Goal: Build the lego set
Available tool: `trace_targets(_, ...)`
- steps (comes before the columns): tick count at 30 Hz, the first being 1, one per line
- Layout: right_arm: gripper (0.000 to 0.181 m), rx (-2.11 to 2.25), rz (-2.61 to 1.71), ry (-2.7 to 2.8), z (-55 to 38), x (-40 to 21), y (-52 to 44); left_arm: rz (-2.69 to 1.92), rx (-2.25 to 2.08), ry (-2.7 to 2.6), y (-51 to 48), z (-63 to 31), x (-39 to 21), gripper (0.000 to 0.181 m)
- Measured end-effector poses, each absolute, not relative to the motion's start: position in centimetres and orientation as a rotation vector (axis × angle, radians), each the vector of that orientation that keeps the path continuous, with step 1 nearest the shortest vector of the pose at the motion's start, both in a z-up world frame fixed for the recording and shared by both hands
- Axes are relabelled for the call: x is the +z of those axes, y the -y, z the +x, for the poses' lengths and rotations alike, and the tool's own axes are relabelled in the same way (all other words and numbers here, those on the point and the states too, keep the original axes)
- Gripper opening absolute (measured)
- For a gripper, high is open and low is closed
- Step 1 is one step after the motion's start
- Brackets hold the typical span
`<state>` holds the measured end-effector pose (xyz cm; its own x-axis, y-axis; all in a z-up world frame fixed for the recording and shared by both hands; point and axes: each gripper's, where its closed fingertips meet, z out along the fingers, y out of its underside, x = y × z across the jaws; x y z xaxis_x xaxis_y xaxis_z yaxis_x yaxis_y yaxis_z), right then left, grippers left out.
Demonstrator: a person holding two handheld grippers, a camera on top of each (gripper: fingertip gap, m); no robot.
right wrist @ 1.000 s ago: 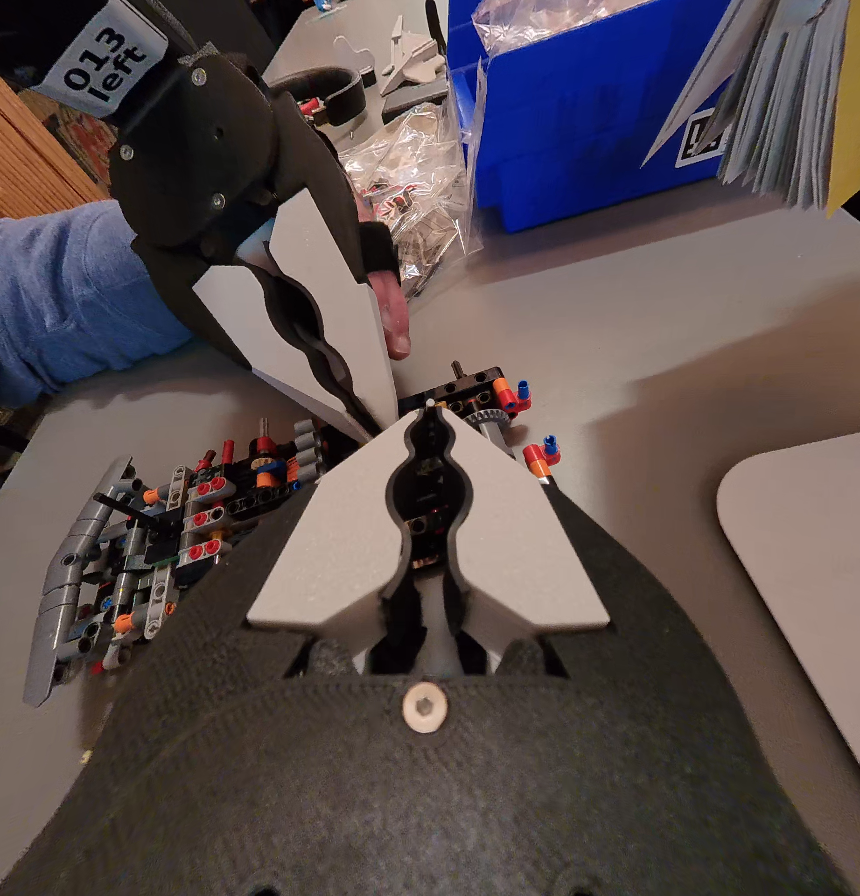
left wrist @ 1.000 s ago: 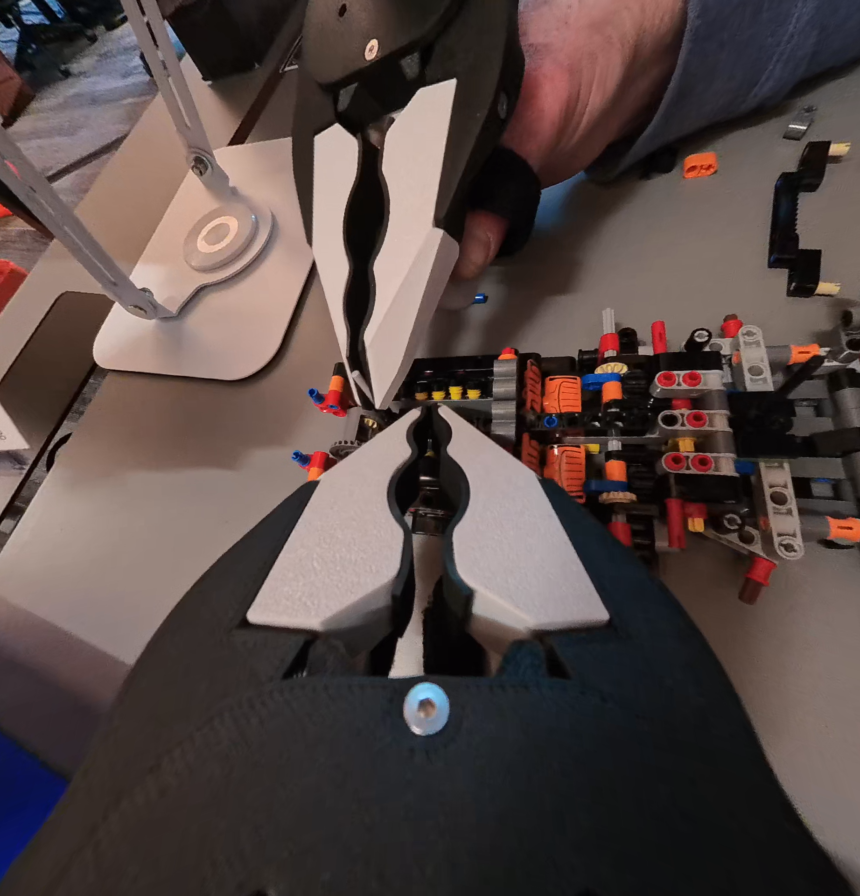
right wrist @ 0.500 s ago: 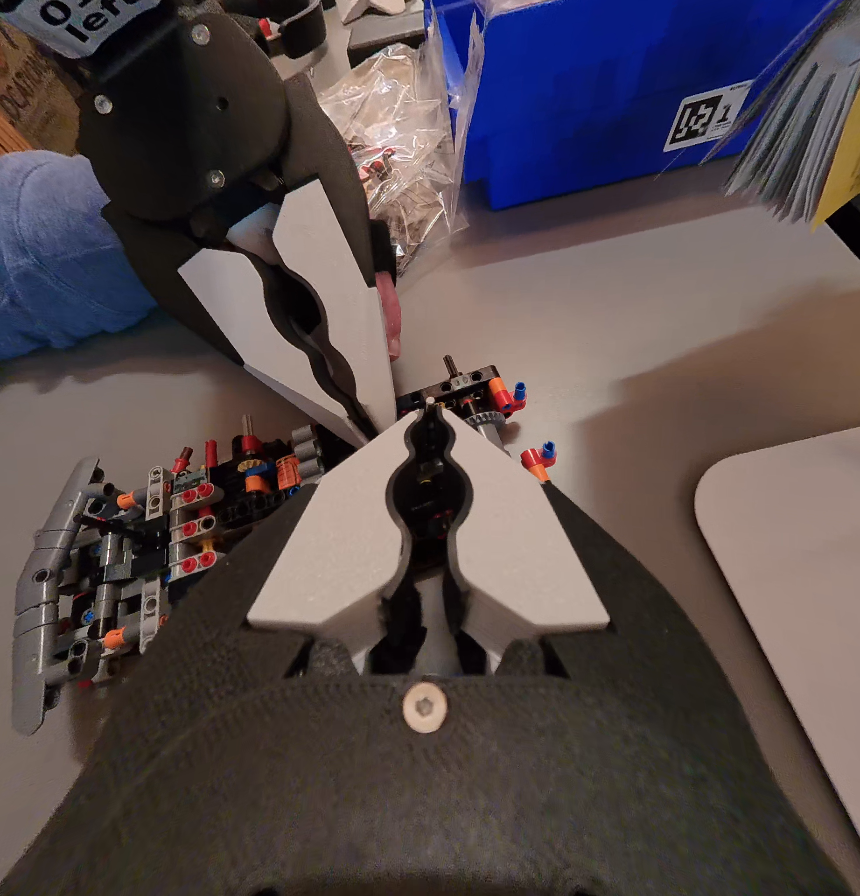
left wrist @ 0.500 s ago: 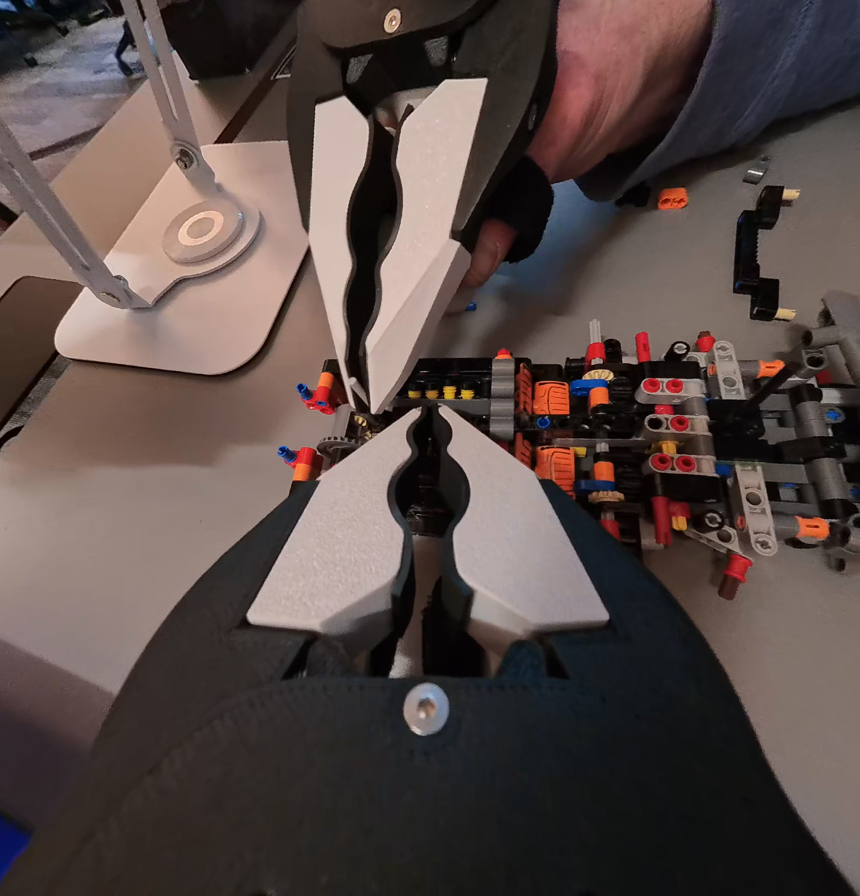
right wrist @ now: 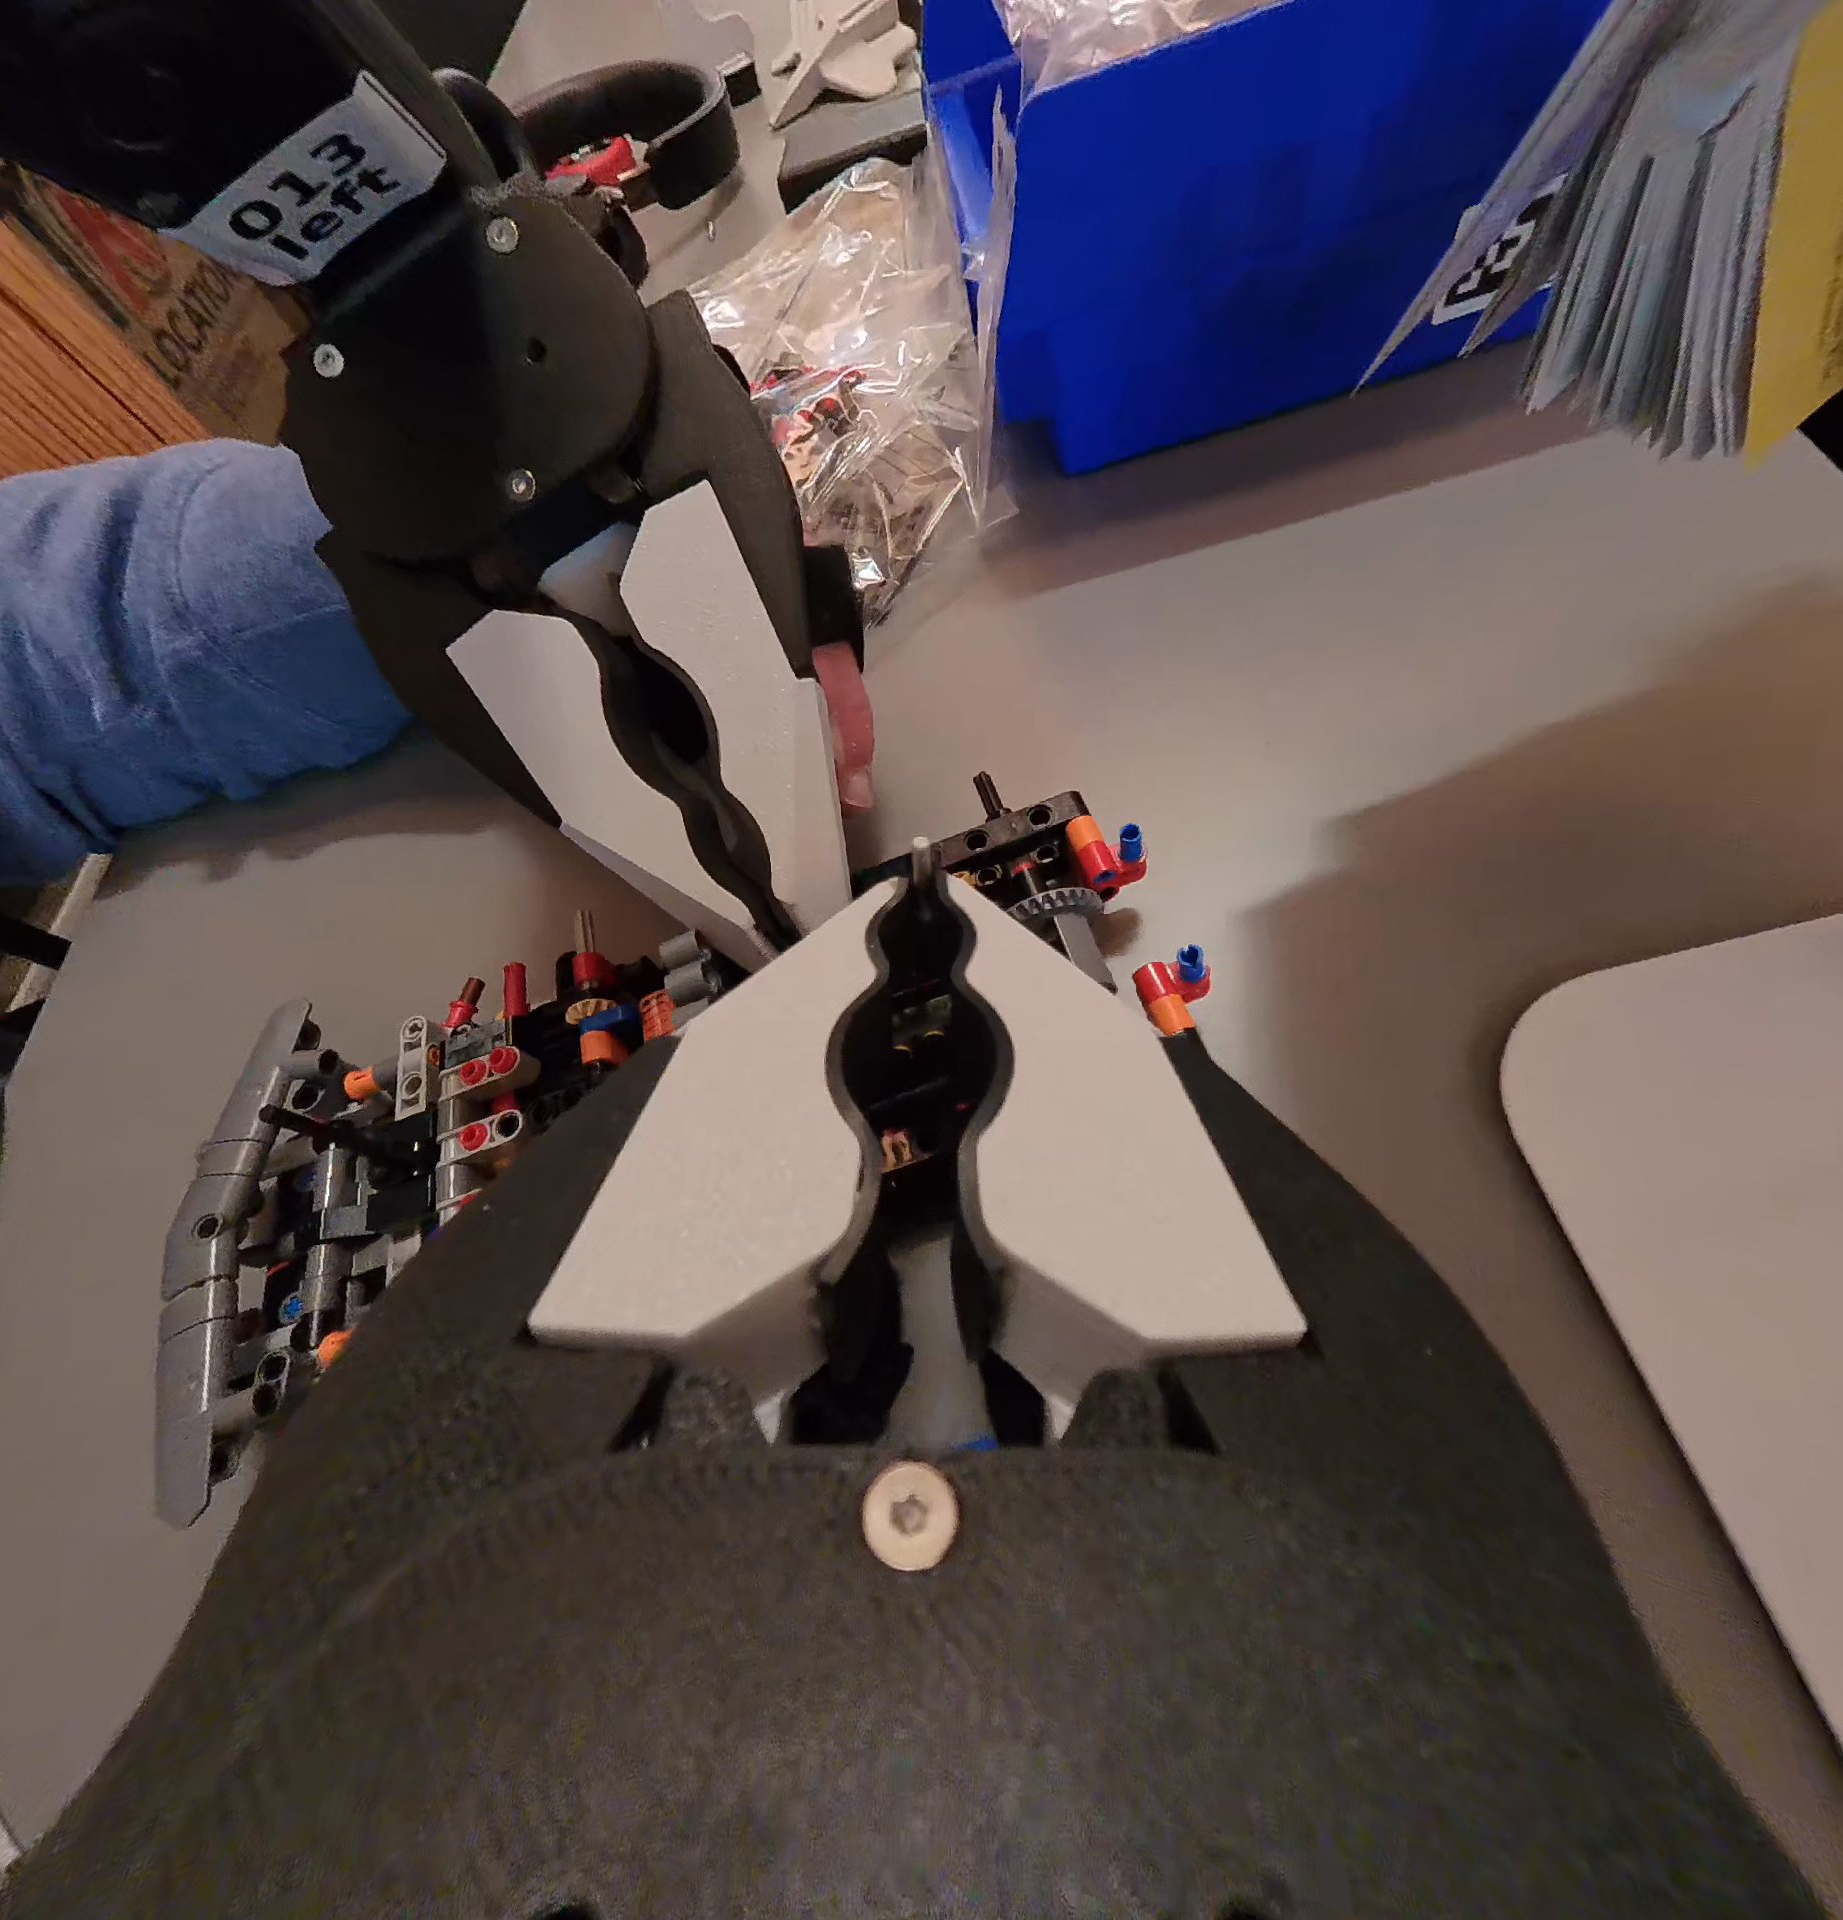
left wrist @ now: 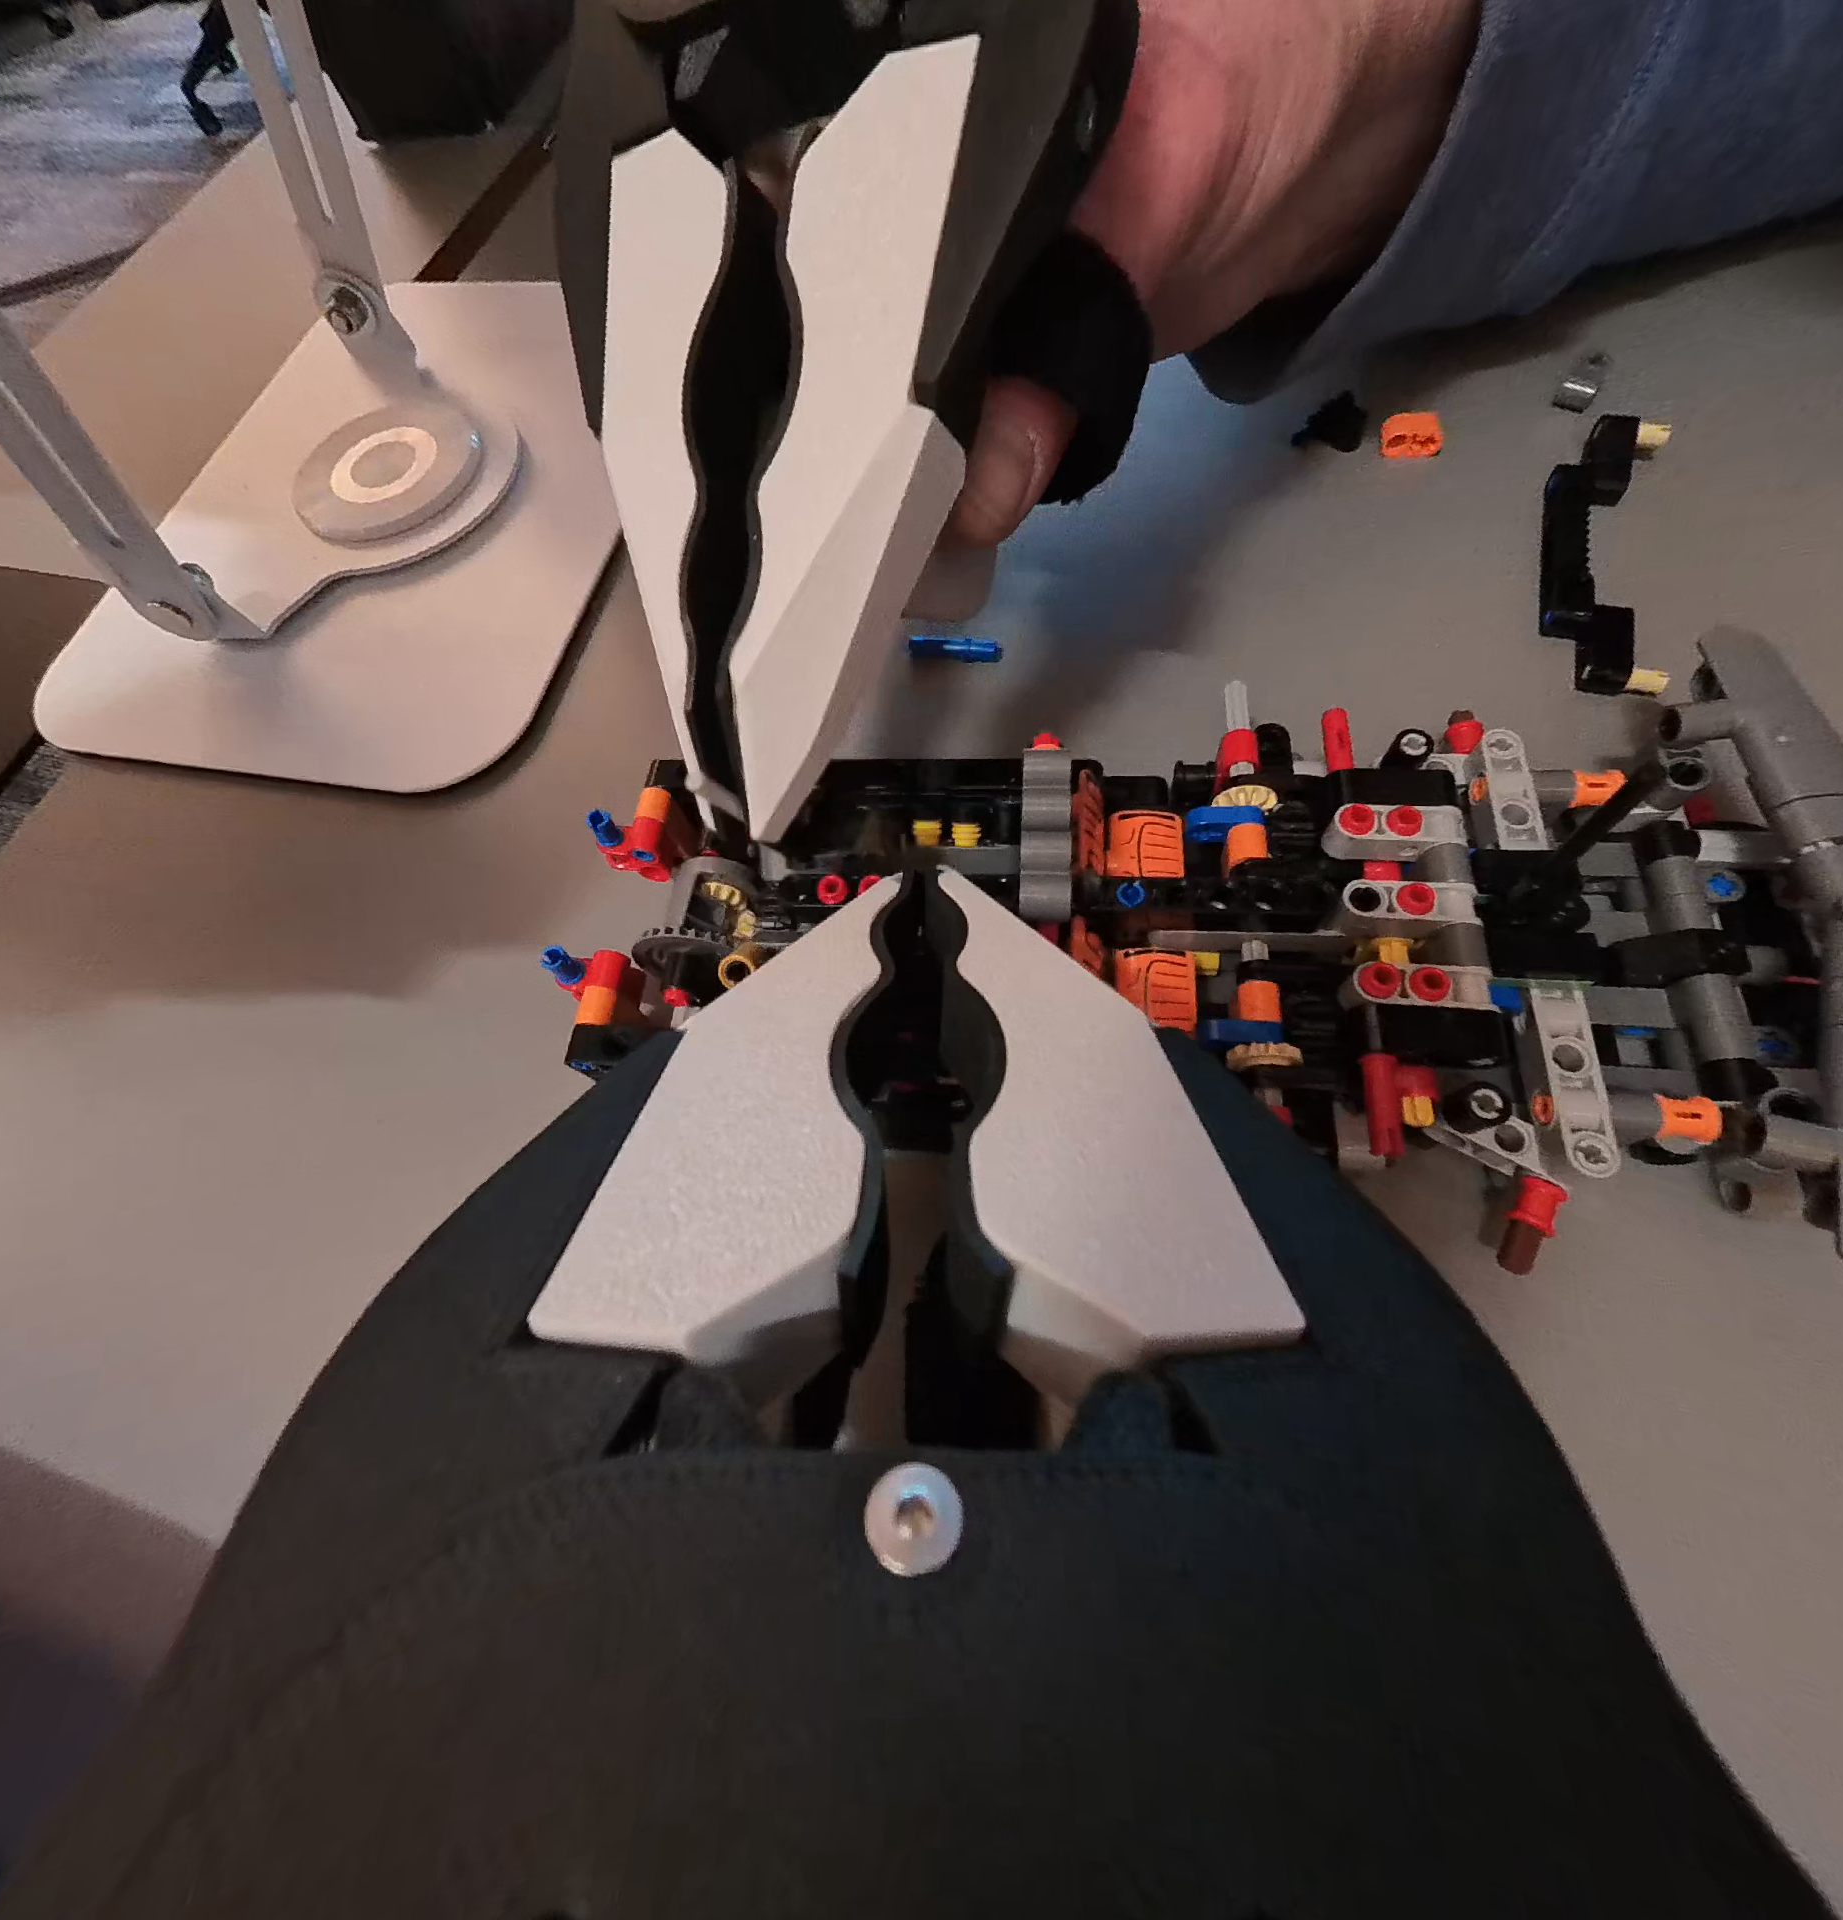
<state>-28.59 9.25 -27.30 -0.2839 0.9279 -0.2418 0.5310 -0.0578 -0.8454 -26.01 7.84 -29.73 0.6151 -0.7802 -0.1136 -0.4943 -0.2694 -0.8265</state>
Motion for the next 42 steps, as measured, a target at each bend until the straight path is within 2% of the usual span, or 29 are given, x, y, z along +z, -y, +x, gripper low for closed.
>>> trace_targets(7,0.0,1.285,-1.563,1.81,-28.5,-27.8,-9.3,-1.937,-0.344,-0.946,-8.2,-26.9,-28.7,0.0)
trace_targets(10,0.0,1.299,-1.583,1.776,-28.1,-27.7,-10.1,-1.959,-0.307,-0.892,-8.4,-27.8,-28.0,0.006)
trace_targets(16,0.0,1.375,-1.586,1.718,-27.0,-26.6,-11.2,-2.022,-0.35,-0.882,-8.6,-28.2,-28.6,0.043)
trace_targets(18,0.0,1.385,-1.569,1.716,-26.6,-26.2,-11.3,-2.027,-0.361,-0.907,-8.8,-28.2,-28.8,0.05)
trace_targets(27,0.0,1.424,-1.564,1.717,-26.4,-26.5,-10.7,-2.035,-0.542,-1.038,-8.7,-26.9,-29.9,0.034)
trace_targets(42,0.0,1.451,-1.553,1.783,-25.8,-26.8,-9.4,-2.076,-0.561,-0.989,-7.8,-26.0,-30.1,0.031)
